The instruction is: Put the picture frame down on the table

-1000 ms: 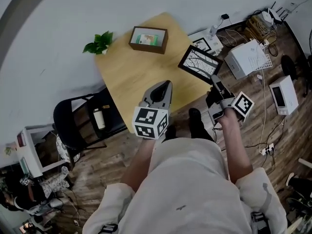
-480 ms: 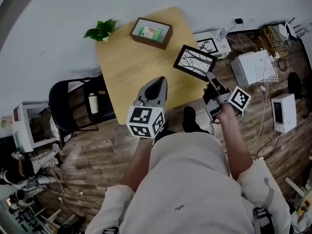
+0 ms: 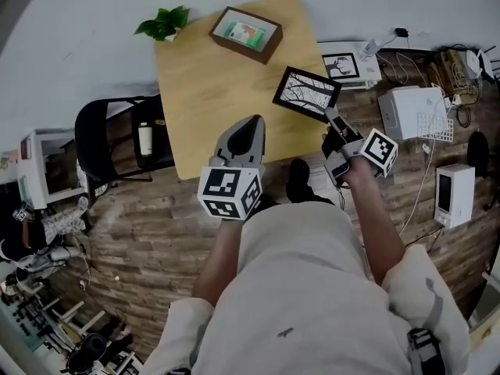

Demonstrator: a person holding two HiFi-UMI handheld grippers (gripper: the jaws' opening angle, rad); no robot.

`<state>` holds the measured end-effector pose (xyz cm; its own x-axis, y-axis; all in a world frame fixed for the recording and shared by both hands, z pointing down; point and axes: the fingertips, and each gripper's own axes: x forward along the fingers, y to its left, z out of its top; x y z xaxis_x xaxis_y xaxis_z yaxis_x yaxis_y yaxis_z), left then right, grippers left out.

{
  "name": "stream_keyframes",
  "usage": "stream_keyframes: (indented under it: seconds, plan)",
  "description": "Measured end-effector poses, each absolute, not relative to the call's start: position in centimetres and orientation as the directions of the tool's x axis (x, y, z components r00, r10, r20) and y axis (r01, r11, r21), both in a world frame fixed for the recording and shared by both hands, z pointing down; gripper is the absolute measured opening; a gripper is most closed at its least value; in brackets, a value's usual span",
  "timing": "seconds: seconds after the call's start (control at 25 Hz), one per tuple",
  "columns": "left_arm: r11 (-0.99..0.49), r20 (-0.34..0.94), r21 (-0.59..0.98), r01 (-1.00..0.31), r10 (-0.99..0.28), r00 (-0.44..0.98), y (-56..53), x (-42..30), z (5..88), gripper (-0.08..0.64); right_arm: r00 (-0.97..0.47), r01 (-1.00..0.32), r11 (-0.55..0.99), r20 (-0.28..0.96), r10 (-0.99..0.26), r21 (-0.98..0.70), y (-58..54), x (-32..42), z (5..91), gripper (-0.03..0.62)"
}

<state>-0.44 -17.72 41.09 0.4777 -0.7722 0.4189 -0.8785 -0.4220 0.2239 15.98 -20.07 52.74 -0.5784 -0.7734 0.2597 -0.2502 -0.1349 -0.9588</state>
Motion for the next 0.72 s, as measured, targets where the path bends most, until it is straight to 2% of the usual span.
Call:
stream_keyframes:
  seconds: [0.72]
  plan:
    - [-0.362,0.465,0.201,-0.91,-0.783,0.414,-17.7,1.2,43.4,0.006,-0.618,-0.353,-0.145,0.346,-0.705,-0.924,-21.6,17.0,59.6,0.066]
